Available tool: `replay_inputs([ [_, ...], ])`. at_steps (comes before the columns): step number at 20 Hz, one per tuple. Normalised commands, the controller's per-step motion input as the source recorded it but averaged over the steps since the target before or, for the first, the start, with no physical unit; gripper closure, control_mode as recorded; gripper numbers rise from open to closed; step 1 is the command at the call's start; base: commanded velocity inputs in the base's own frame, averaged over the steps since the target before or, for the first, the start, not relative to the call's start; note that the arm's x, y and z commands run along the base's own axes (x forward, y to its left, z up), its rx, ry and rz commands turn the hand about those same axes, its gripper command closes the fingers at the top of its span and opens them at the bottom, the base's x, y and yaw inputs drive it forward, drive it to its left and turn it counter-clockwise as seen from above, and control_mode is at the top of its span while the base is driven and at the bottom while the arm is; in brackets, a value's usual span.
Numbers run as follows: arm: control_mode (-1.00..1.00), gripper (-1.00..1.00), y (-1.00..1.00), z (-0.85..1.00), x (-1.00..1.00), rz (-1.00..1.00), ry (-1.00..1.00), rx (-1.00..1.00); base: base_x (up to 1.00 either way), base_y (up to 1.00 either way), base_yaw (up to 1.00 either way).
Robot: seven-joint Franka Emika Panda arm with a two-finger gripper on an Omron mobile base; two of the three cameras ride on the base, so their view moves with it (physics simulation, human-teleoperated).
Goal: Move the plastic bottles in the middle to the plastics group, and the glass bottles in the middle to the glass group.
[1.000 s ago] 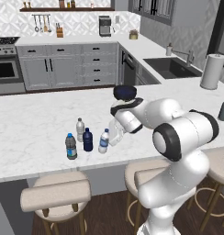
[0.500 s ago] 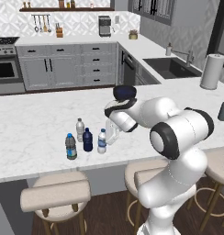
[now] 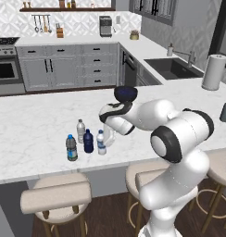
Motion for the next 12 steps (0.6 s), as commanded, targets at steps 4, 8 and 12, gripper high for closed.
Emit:
replay_inputs([
  [4, -1.0, -1.0, -0.06, -0.23, -0.08, 0.0, -0.01, -0.01, 0.0, 0.0, 0.0],
  [8, -1.0, -1.0, -0.11, -0.14, -0.15, 0.0, -0.03, 0.0, 0.0, 0.0, 0.0],
  [12, -1.0, -1.0, -0.09, -0.1, -0.28, 0.0, -0.05, 0.0, 0.0, 0.0, 0.0],
])
